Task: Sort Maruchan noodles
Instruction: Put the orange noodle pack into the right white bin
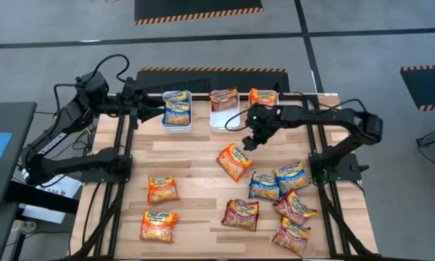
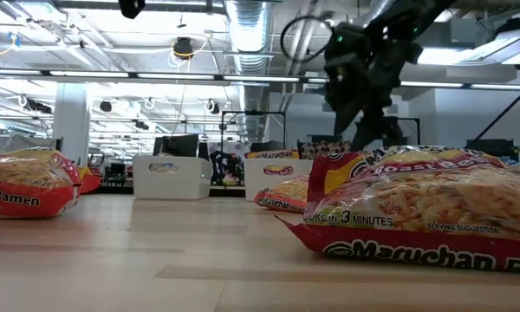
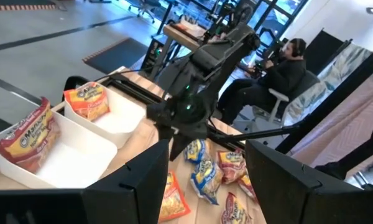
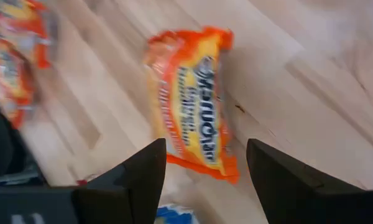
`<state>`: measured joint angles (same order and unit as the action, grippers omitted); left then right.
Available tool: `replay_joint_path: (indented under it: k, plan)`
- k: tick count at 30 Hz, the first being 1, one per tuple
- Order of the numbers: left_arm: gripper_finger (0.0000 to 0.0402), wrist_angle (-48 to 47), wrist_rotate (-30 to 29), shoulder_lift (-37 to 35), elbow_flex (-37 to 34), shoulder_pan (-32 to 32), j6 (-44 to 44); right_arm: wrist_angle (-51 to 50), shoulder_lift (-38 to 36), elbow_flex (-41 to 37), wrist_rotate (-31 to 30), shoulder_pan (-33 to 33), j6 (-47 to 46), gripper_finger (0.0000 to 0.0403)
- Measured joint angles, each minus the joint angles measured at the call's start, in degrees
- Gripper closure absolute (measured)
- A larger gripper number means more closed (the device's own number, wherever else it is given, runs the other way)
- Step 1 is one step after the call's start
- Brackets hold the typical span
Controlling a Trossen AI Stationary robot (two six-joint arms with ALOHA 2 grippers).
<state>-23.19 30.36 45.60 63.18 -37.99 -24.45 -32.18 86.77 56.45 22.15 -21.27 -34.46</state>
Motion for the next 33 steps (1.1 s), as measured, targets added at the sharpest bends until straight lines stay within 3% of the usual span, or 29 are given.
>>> replay_joint_path:
  k: [11, 19, 23, 30, 33]
  plan:
    - [0.0203, -2.5, -0.9, 0.1, 0.0, 0.6, 0.2, 5.7, 11.8, 0.0, 0.8, 2.8, -2.0, 0.0154]
    - [0.0203, -3.2, -1.1, 0.1, 0.0, 0.6, 0.2, 7.5, 16.5, 0.3, 3.0, 5.0, -4.0, 0.0164]
    - [0.0203, -3.2, -1.1, 0.1, 0.0, 0.6, 0.2, 7.5, 16.8, 0.3, 3.6, 6.3, -4.4, 0.022]
    - [0.0203, -3.3, -1.3, 0.1, 0.0, 0.6, 1.1, 7.2, 15.1, 0.4, 4.2, 6.8, -4.7, 0.0373]
    - [0.0203, -3.4, -1.3, 0.1, 0.0, 0.6, 1.4, 6.6, 12.9, 0.3, 3.5, 6.5, -4.8, 0.0392]
